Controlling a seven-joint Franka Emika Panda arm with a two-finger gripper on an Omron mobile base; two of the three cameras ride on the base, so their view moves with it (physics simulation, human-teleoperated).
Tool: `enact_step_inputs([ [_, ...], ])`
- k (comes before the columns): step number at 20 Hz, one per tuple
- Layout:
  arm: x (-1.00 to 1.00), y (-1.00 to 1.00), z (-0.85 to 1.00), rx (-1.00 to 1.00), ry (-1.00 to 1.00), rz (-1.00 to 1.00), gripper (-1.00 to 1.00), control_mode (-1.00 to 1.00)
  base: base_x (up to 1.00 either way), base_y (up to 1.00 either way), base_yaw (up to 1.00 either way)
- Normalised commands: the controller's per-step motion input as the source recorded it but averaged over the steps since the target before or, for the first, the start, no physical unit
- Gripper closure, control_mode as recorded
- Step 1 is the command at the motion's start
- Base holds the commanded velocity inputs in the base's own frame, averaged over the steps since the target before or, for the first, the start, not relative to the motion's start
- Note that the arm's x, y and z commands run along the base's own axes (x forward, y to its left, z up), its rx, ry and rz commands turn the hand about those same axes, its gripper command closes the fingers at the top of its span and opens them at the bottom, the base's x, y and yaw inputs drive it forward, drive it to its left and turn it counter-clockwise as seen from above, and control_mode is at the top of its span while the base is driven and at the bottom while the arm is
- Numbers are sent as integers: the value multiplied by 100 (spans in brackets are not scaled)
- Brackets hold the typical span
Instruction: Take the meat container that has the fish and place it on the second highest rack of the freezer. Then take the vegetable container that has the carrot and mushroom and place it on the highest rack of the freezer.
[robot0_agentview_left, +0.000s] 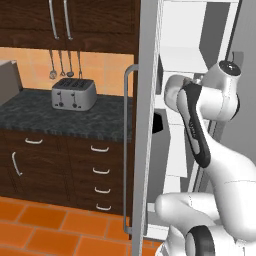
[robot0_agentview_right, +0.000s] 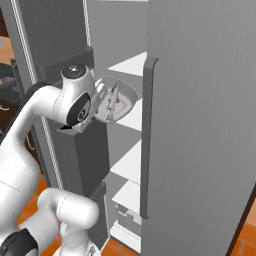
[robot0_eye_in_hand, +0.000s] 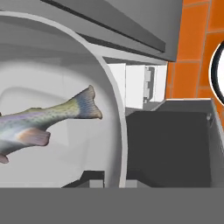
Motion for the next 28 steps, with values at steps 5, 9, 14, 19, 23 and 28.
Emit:
enact_step_inputs([
  [5, 27, -33, -17, 0, 4, -4, 100, -100, 0, 0, 0],
  [9, 51, -23, -11, 0, 9, 0, 100, -100, 0, 0, 0],
  [14, 41, -2, -4, 0, 2, 7, 100, -100, 0, 0, 0],
  [19, 4, 0, 0, 0, -2, 9, 100, -100, 0, 0, 0],
  [23, -34, 7, 0, 0, -11, 5, 100, -100, 0, 0, 0],
  [28, -12, 23, 0, -2, -5, 7, 100, -100, 0, 0, 0],
])
